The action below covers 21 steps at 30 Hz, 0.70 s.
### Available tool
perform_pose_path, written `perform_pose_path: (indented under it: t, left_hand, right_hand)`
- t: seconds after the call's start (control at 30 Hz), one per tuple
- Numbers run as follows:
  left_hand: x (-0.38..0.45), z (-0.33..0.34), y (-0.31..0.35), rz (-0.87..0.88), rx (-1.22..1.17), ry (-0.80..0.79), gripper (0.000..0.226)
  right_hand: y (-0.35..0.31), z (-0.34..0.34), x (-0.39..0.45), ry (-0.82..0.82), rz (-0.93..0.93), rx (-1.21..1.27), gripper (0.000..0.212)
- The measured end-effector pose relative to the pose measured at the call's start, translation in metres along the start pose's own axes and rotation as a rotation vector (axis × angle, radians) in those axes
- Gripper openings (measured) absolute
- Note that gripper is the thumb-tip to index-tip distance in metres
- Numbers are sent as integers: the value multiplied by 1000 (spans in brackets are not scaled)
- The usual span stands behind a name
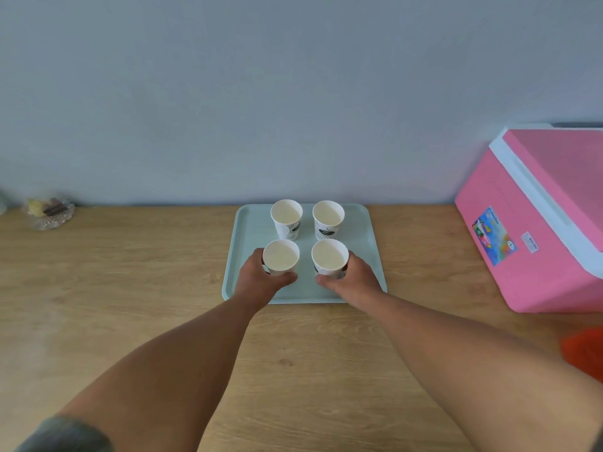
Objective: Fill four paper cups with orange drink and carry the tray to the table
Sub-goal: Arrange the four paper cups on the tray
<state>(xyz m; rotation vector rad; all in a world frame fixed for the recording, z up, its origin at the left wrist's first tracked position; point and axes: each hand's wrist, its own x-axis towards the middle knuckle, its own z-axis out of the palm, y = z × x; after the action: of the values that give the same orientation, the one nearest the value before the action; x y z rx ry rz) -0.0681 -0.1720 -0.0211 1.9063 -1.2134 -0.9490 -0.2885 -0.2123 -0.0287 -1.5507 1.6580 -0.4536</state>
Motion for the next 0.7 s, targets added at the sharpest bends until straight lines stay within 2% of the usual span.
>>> perform_pose_path:
  t: [0.23,0.47,0.7]
  left_hand:
    - [-8,1,-8,-29,80,15,79]
    - [-24,-4,-9,-69,138,27,87]
    - [-48,-5,-3,-93,163,-11,80]
  right_hand:
    - [7,-1,-3,-1,32,-107,76]
    - [8,-9,-13,-1,33,-220,86]
    - [12,-14,-23,-11,28,-254,85]
